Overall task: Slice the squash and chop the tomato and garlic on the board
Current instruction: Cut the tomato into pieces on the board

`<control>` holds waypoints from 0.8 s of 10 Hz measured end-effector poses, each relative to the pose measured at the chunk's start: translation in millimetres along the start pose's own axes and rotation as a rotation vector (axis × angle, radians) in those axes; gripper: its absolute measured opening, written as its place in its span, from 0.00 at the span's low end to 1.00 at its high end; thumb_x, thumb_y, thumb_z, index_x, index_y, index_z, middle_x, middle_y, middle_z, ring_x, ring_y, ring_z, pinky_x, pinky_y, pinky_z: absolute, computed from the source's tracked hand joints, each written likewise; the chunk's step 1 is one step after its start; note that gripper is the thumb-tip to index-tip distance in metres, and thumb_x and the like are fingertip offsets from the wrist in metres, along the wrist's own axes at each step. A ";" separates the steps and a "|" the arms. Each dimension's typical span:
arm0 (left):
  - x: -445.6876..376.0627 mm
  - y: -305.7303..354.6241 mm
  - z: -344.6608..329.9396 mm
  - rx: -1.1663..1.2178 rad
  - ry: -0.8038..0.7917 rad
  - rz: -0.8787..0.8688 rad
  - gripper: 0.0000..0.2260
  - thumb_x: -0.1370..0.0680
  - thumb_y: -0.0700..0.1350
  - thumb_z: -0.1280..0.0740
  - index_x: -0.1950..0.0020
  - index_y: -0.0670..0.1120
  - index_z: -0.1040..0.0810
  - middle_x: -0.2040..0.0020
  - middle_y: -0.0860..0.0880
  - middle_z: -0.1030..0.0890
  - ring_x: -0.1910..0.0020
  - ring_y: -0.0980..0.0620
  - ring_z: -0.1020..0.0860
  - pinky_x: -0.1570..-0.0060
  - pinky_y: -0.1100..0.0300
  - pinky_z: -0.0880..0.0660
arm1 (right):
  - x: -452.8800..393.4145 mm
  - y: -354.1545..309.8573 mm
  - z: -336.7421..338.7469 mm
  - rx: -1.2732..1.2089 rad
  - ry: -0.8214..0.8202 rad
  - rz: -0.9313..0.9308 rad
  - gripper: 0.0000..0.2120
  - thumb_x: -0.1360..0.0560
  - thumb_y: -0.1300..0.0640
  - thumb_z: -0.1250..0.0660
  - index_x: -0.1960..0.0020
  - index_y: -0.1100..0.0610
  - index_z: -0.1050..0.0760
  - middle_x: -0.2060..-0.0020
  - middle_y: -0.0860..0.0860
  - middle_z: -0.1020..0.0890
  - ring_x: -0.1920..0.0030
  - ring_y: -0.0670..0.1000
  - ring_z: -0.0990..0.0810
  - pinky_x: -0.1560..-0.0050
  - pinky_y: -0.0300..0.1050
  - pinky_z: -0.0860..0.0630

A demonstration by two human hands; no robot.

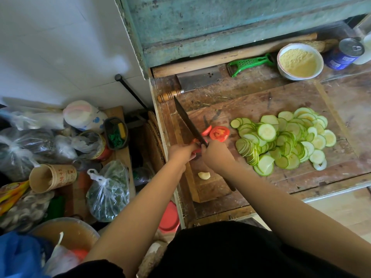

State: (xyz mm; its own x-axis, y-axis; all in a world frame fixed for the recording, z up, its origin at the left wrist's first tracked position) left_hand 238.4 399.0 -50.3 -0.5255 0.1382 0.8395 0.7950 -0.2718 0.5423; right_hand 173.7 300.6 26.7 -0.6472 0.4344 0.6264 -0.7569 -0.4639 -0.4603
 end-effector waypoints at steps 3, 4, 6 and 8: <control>3.8 2.1 4.3 -0.051 -0.007 0.028 0.07 0.28 0.42 0.26 0.58 0.44 0.25 0.52 0.45 0.20 0.53 0.50 0.21 0.50 0.59 0.21 | -5.8 8.3 14.5 -0.041 0.146 0.034 0.15 0.20 0.52 0.43 0.46 0.63 0.26 0.56 0.59 0.20 0.60 0.57 0.23 0.62 0.46 0.29; 2.6 2.0 0.4 -0.005 -0.021 0.025 0.12 0.31 0.41 0.24 0.50 0.40 0.21 0.49 0.43 0.18 0.53 0.49 0.19 0.58 0.61 0.19 | 16.6 18.2 21.1 -0.059 0.181 0.084 0.13 0.21 0.53 0.42 0.47 0.62 0.25 0.60 0.58 0.21 0.60 0.59 0.23 0.63 0.44 0.32; 3.0 4.7 4.7 -0.150 -0.009 -0.053 0.19 0.27 0.47 0.27 0.39 0.43 0.24 0.51 0.45 0.18 0.57 0.51 0.18 0.59 0.58 0.19 | 31.7 18.7 26.7 -0.048 0.193 0.100 0.13 0.21 0.53 0.42 0.46 0.61 0.24 0.59 0.58 0.20 0.59 0.60 0.21 0.62 0.45 0.29; 1.1 8.4 1.2 -0.154 -0.038 0.018 0.20 0.28 0.49 0.27 0.40 0.40 0.24 0.43 0.44 0.20 0.49 0.51 0.22 0.45 0.58 0.22 | 35.2 17.5 22.7 -0.047 0.144 0.087 0.13 0.21 0.53 0.42 0.47 0.61 0.25 0.60 0.57 0.21 0.61 0.58 0.23 0.64 0.45 0.31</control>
State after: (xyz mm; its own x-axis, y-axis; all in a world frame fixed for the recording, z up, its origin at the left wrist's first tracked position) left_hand 244.9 398.0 -44.7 -0.4974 0.1671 0.8513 0.7468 -0.4169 0.5181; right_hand 139.8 290.3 55.0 -0.7145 0.5018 0.4875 -0.6984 -0.4698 -0.5400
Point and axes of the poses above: each hand's wrist, its own x-axis away from the middle knuckle, its own z-axis out of the back of the hand, y = z × x, the point moved 6 cm from there along -x, towards the middle knuckle
